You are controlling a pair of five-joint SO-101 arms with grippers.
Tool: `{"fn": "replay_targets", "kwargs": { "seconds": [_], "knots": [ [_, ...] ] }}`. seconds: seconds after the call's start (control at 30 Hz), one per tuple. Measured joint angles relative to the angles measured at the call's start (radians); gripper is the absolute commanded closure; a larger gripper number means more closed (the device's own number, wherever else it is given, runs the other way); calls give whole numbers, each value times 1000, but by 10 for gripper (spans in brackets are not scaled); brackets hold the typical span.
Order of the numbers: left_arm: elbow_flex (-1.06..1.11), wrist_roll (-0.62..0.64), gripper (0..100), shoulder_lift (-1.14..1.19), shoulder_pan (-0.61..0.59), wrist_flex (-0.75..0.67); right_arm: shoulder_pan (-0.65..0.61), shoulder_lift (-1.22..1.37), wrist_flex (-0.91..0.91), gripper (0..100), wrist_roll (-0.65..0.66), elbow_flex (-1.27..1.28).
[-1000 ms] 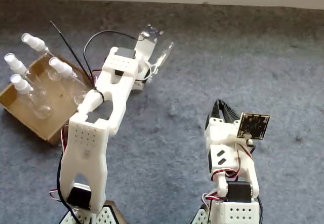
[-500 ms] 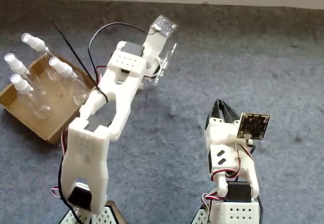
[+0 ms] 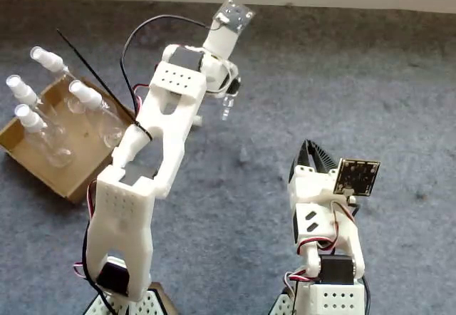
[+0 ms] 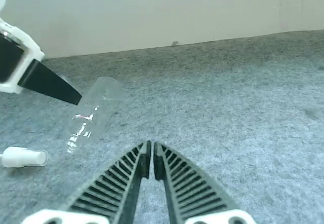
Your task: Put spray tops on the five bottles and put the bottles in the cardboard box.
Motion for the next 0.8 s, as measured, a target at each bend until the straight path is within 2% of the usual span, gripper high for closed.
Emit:
{"fn": "replay_targets", "kwargs": {
  "seconds": [0.43,0.53,0.7,0.8],
  "knots": [
    [-48,0,766,81,6,-75,0,0,0,984,-2,0],
    [-95,0,792,78,-48,15,0,0,0,984,-2,0],
    [-121,0,1000,78,-98,195,0,0,0,984,-2,0],
    [-121,0,945,78,-124,218,0,0,0,984,-2,0]
  ]
}}
